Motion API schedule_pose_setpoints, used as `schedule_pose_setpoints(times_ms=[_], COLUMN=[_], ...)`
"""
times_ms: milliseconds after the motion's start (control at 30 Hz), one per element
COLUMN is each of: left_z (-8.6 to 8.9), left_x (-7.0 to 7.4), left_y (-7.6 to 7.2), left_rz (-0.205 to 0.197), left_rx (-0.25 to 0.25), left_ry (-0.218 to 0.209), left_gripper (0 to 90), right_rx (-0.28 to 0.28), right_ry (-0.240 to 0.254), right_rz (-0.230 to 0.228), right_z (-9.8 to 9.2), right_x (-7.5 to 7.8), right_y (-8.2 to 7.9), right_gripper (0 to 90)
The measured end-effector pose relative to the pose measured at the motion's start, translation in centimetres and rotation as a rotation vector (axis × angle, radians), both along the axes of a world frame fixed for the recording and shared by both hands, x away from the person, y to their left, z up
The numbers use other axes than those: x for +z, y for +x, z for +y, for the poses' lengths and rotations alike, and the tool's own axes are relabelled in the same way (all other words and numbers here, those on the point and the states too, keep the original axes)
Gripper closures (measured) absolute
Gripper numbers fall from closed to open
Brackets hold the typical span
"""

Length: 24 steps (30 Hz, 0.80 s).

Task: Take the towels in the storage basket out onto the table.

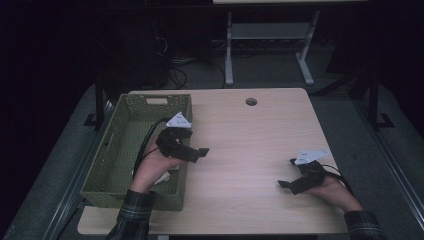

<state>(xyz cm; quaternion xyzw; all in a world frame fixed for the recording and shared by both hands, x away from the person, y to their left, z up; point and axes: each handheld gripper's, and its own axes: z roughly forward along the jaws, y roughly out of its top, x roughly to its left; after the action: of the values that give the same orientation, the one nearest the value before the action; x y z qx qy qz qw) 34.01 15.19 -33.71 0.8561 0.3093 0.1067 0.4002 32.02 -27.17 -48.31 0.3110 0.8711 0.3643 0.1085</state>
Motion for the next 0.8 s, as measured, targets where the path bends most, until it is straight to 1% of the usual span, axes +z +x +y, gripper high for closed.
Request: schedule_pose_setpoints(times_ms=[300, 533, 733, 767, 800], left_z=[2.1, 3.4, 5.0, 5.4, 5.4], left_x=[0.6, 0.7, 0.9, 0.9, 0.9], left_y=[-0.1, -0.2, -0.2, -0.2, -0.2], left_rz=[-0.007, -0.014, -0.021, -0.021, -0.021], left_rx=[0.045, 0.074, 0.114, 0.13, 0.13], left_ry=[-0.007, 0.011, 0.017, 0.018, 0.018], left_gripper=[13.9, 14.6, 14.6, 14.6, 14.6], right_rx=[0.0, 0.0, 0.0, 0.0, 0.0], right_ry=[0.0, 0.0, 0.0, 0.0, 0.0], right_rz=[0.0, 0.0, 0.0, 0.0, 0.0], right_z=[0.0, 0.0, 0.0, 0.0, 0.0], right_x=[0.0, 0.0, 0.0, 0.0, 0.0], right_y=[0.0, 0.0, 0.0, 0.0, 0.0], right_gripper=[2.0, 2.0, 2.0, 2.0, 2.0])
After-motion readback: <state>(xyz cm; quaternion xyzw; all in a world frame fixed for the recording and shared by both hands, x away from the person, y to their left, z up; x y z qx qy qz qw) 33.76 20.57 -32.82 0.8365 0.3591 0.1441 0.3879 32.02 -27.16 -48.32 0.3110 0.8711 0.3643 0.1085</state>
